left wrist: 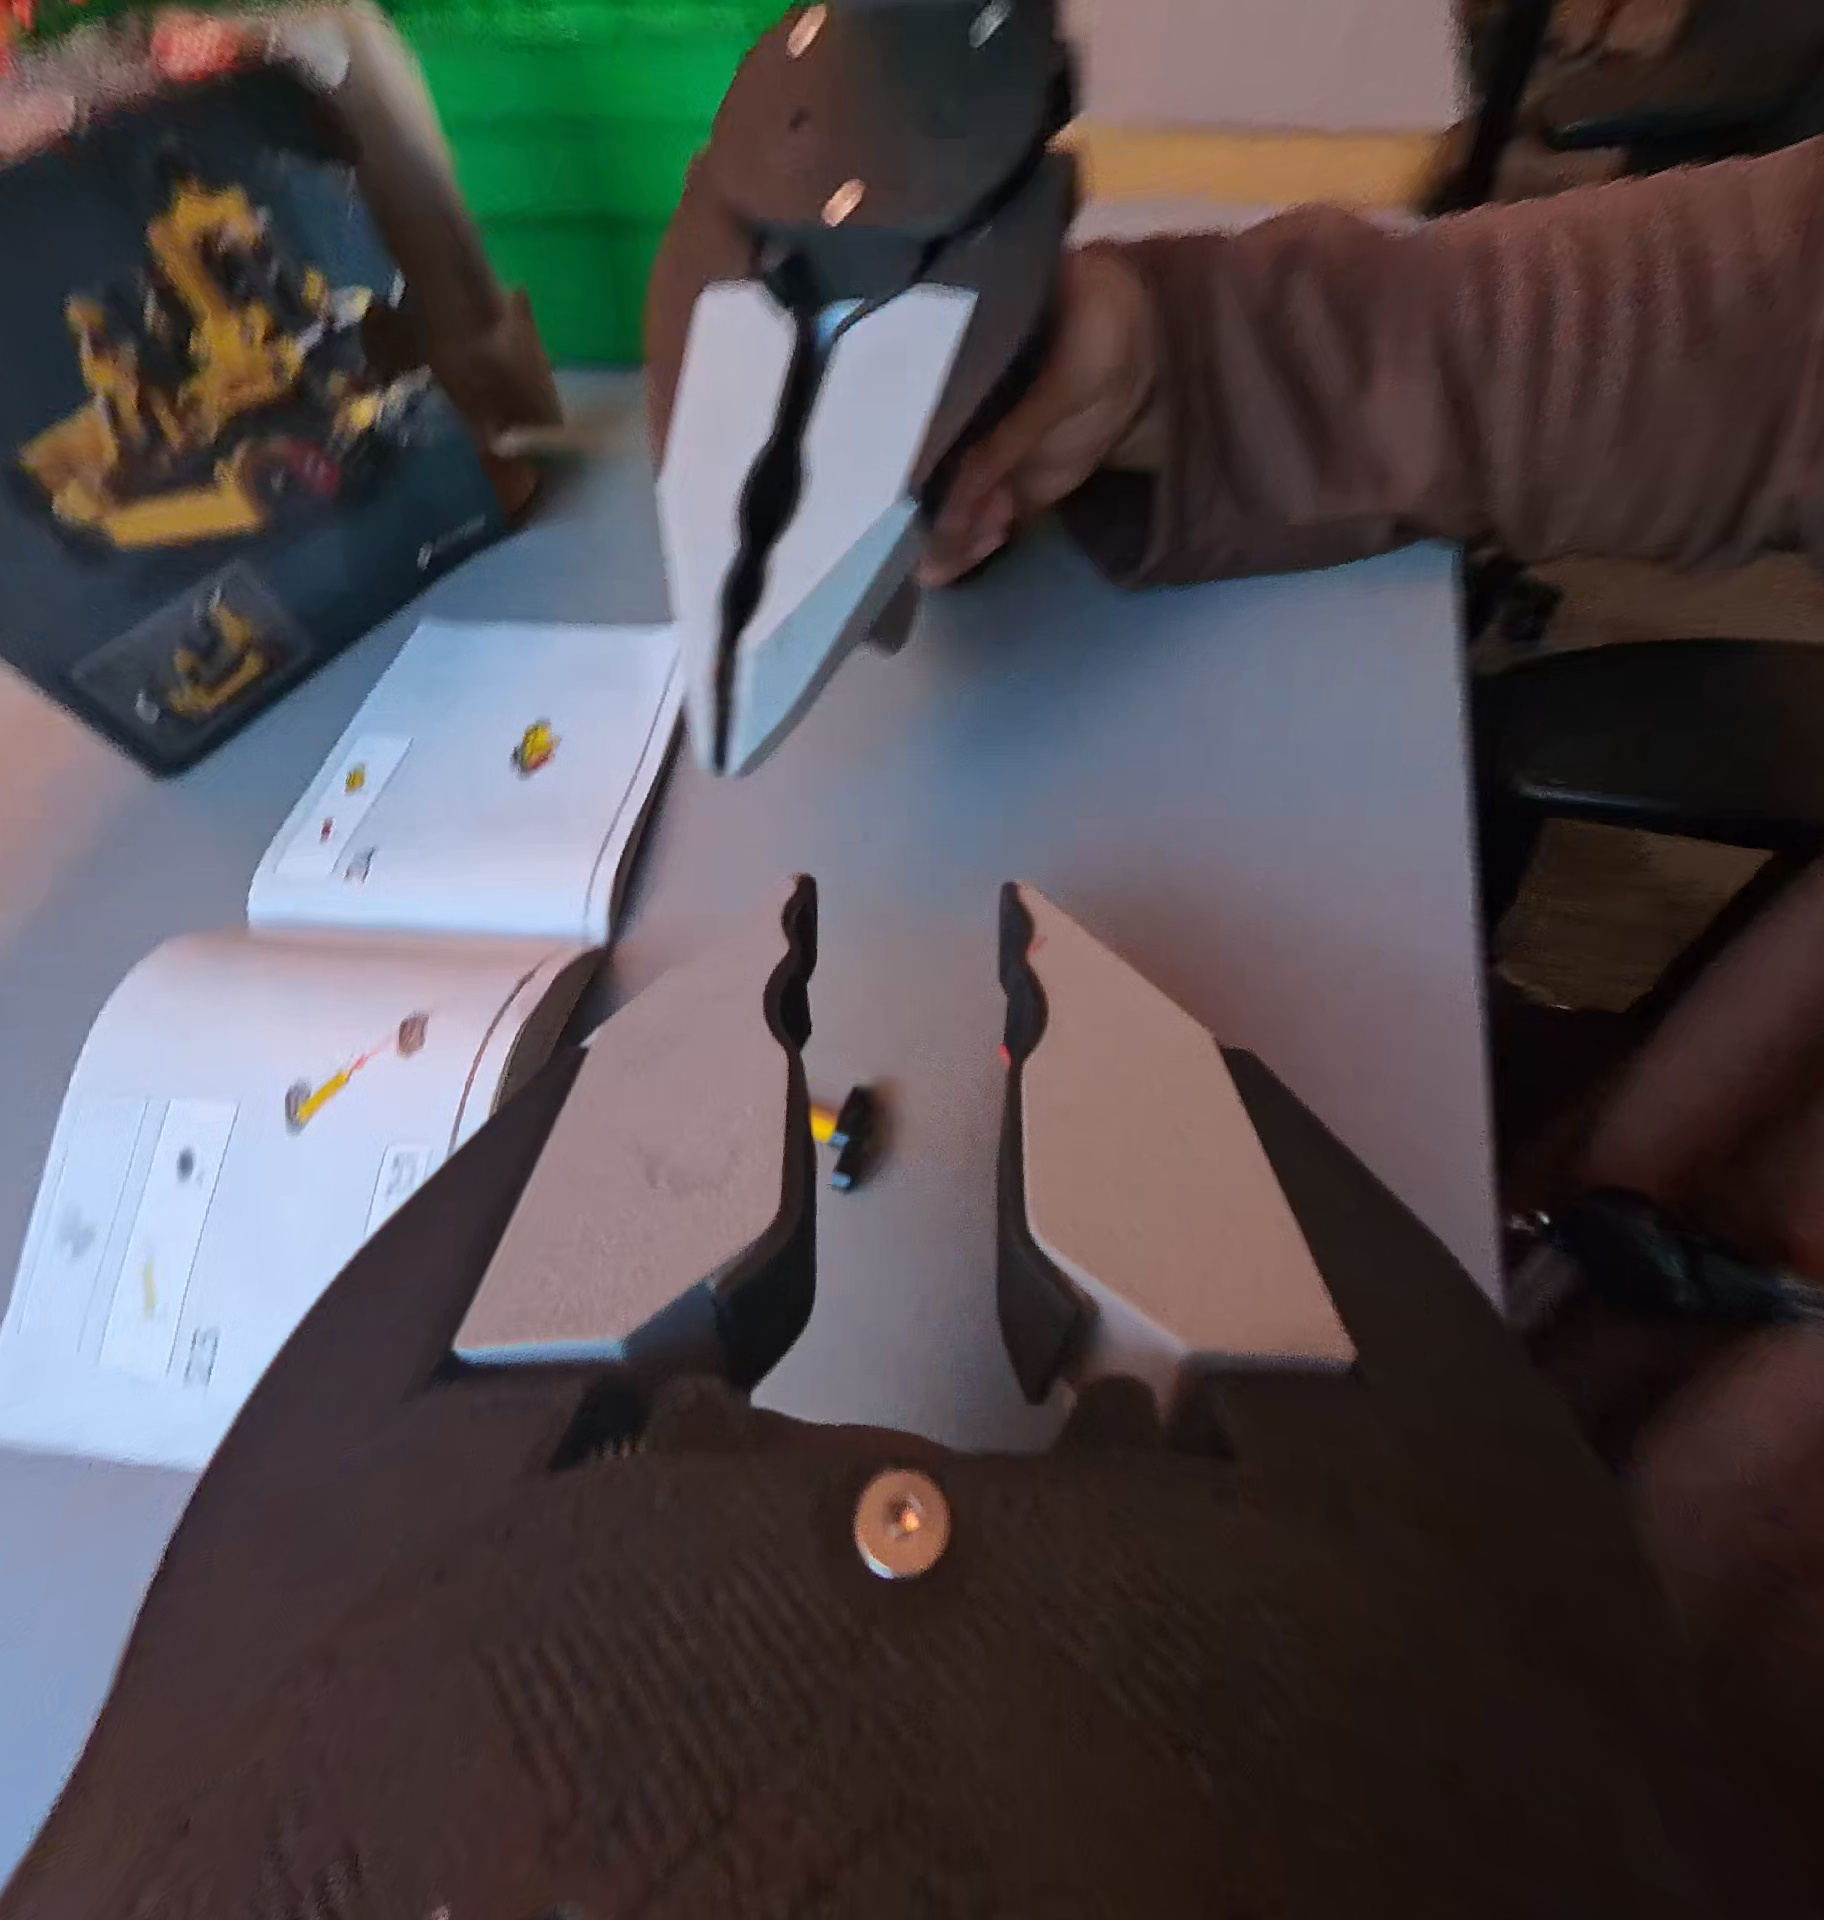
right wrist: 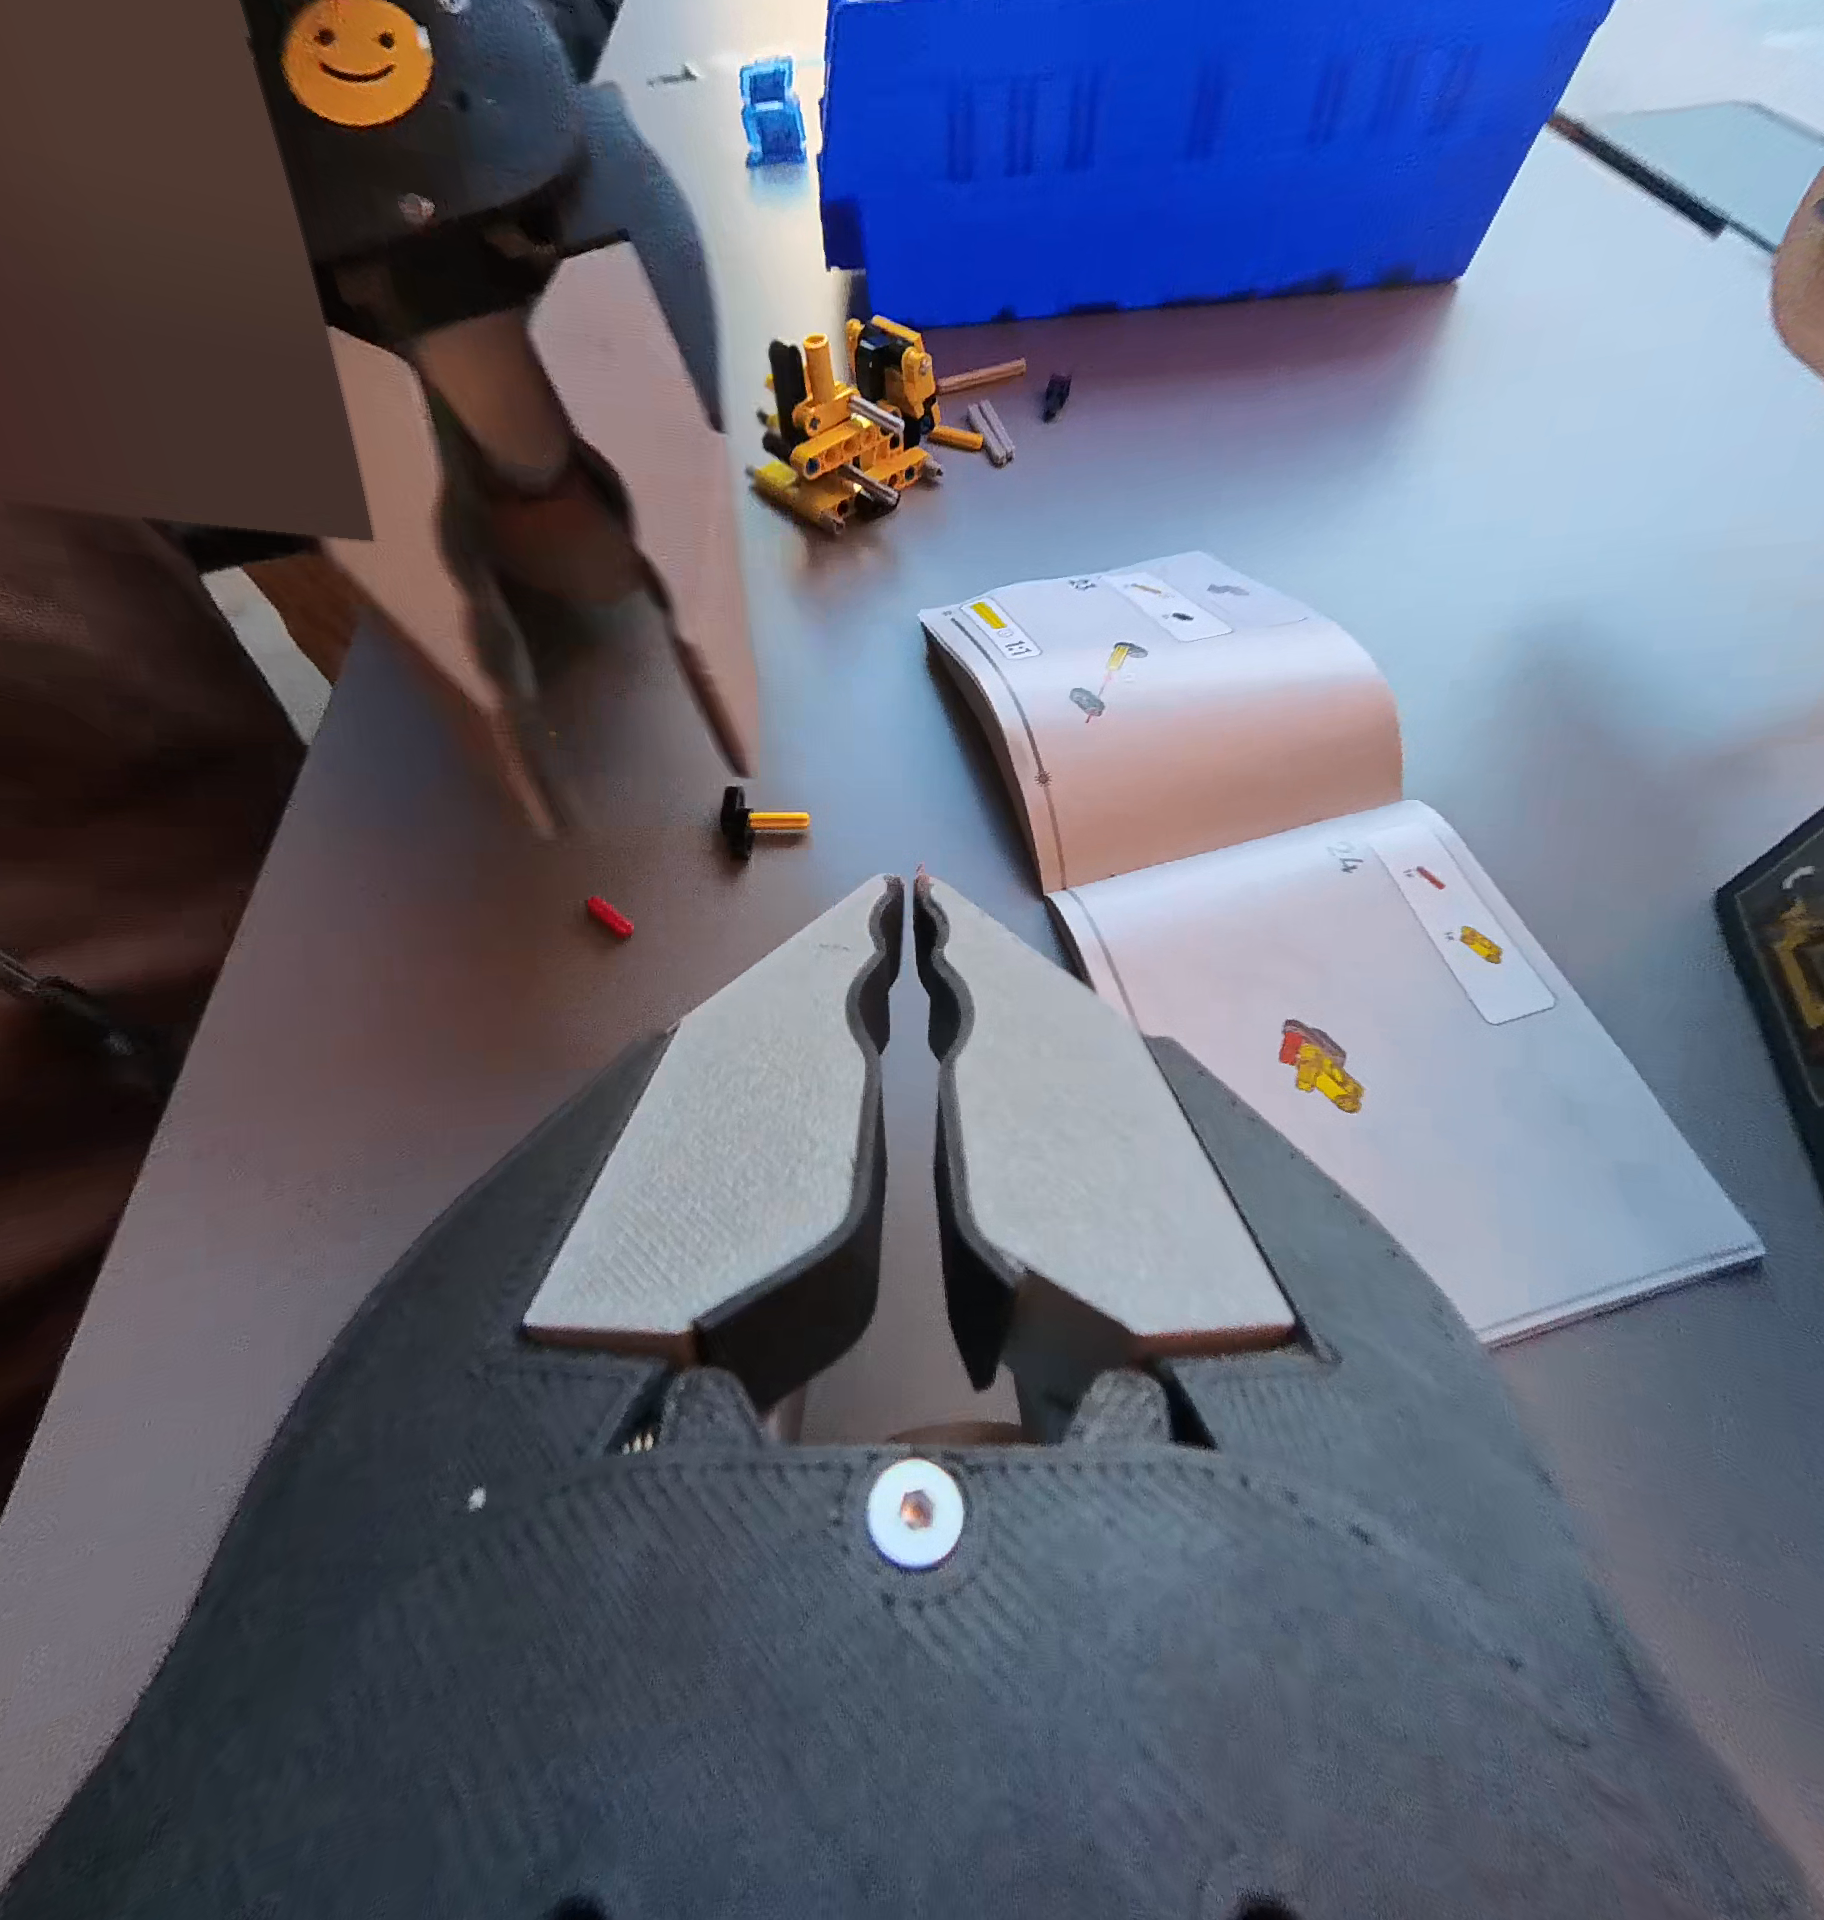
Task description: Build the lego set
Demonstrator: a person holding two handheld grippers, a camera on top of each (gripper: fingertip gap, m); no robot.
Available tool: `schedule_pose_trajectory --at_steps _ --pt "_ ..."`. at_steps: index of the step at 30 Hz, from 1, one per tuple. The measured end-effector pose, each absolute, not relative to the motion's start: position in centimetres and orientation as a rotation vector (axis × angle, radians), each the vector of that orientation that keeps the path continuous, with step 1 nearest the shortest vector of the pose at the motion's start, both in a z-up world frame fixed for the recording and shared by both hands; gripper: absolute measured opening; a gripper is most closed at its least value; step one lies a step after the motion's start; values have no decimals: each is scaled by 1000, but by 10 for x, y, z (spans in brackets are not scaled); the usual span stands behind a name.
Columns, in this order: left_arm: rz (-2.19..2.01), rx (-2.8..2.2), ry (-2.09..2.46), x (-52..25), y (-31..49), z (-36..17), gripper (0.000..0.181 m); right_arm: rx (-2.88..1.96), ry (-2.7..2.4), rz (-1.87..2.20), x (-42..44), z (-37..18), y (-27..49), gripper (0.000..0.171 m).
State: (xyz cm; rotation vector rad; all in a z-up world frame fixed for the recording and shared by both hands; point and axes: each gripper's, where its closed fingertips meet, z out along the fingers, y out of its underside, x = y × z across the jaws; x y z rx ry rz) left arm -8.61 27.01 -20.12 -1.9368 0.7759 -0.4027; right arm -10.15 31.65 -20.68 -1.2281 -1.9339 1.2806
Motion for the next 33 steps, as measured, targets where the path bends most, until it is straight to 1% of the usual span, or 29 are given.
schedule_pose_trajectory --at_steps 2,5,7,10,11,13,15,16,17,19,23,25,26,28,29,31,33 --pt "-449 -1817 866 -67 257 -189 36 -1213 -1889 1283 -102 -202 321 0" --pt "-565 -1691 931 -42 220 -176 36 -1230 -1777 1288 -103 -193 333 6" --pt "-620 -1609 968 -43 185 -163 37 -1247 -1692 1266 -104 -187 342 9" --pt "-535 -1565 906 -90 154 -136 32 -1262 -1622 1206 -102 -184 352 10" --pt "-470 -1597 841 -118 153 -126 28 -1265 -1603 1190 -102 -183 355 10" --pt "-400 -1705 702 -178 148 -115 27 -1277 -1573 1161 -102 -183 360 10" --pt "-515 -1846 627 -216 126 -122 30 -1294 -1534 1135 -103 -182 367 10" --pt "-509 -1905 579 -236 120 -129 32 -1304 -1505 1130 -103 -180 372 10" --pt "-415 -1946 504 -261 119 -134 31 -1313 -1472 1126 -102 -178 376 10" --pt "-163 -1987 339 -318 119 -140 22 -1332 -1396 1124 -100 -173 386 12" --pt "115 -2059 68 -417 116 -133 26 -1357 -1280 1102 -95 -167 403 15" --pt "200 -2091 19 -450 118 -131 27 -1373 -1244 1055 -94 -167 411 16" --pt "192 -2155 24 -457 118 -139 28 -1383 -1230 1030 -94 -167 415 16" --pt "140 -2293 54 -460 117 -167 39 -1402 -1206 996 -93 -168 420 16" --pt "94 -2343 92 -455 116 -180 42 -1411 -1196 987 -93 -168 422 16" --pt "6 -2349 152 -442 118 -194 41 -1425 -1171 970 -93 -168 427 16" --pt "-51 -2363 186 -433 118 -205 36 -1439 -1161 969 -93 -169 429 17"
